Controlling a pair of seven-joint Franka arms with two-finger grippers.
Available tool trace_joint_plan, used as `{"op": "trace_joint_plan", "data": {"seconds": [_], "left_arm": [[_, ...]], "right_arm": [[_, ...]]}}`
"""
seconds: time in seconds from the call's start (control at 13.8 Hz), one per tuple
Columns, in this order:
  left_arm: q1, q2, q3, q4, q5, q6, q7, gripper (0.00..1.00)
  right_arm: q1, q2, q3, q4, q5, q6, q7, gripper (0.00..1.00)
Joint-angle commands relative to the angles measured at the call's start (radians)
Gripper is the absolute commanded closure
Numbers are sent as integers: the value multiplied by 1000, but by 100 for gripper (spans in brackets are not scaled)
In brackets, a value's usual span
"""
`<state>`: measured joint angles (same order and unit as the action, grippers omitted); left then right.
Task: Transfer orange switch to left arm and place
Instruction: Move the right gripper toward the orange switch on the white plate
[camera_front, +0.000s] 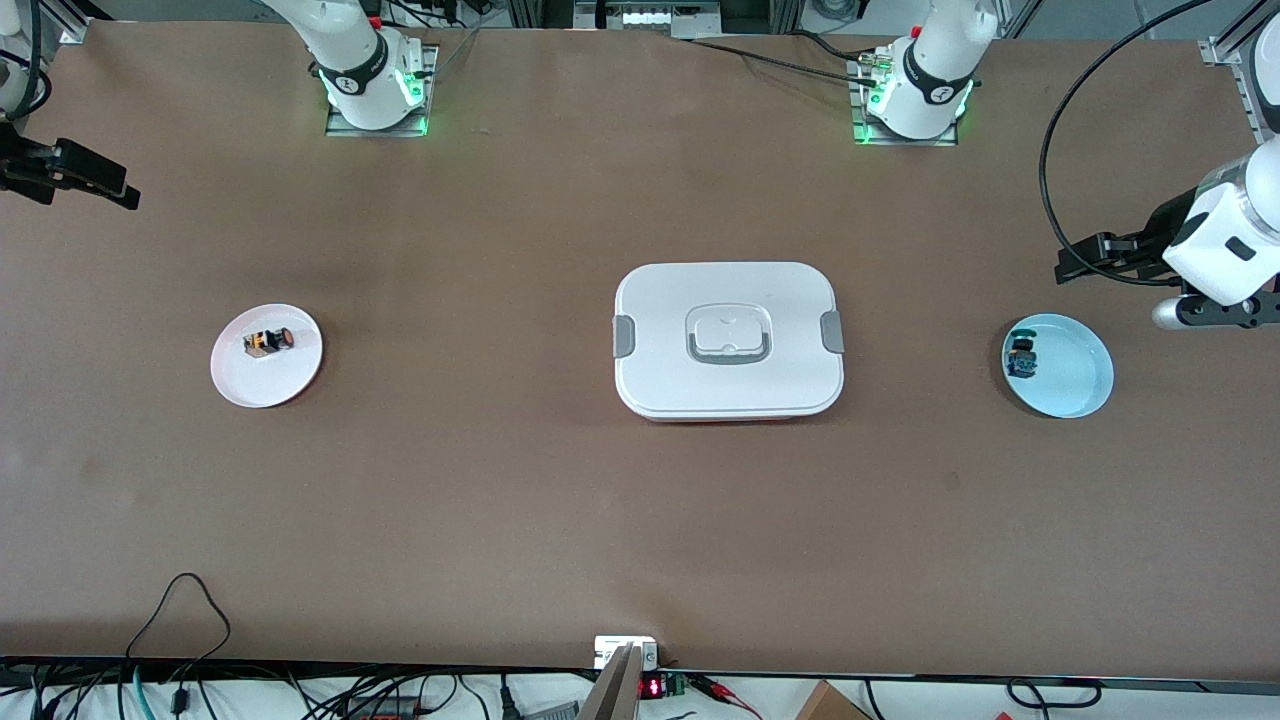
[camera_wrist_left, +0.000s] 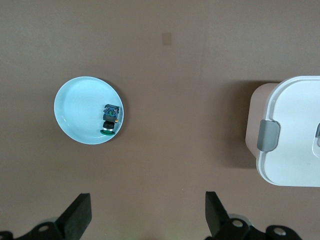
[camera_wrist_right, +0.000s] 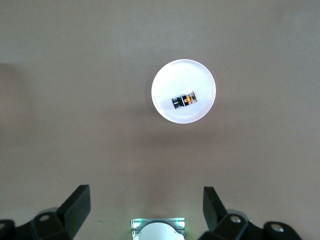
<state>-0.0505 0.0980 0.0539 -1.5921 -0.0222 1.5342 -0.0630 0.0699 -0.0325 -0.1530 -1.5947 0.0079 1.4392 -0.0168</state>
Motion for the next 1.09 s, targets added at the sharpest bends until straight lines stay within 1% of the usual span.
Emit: {"op": "trace_joint_plan", "data": {"seconds": [0.0,0.36,0.73,0.87,1.02], "left_arm": [[0,9,-2,20,15,0,6,0],[1,9,-2,20,15,0,6,0],[1,8,-2,20,15,0,6,0],[1,8,-2,20,15,0,6,0],[1,8,-2,20,15,0,6,0]], "right_arm": [[2,5,0,27,-14,-17,1,0],[5,8,0,33,-14,-16,5,0],[7,58,1,42,-11,-2,9,0],[19,97,4,87,-31,-13,9,0],[24,105,6,81,-48,-13,12,0]]}}
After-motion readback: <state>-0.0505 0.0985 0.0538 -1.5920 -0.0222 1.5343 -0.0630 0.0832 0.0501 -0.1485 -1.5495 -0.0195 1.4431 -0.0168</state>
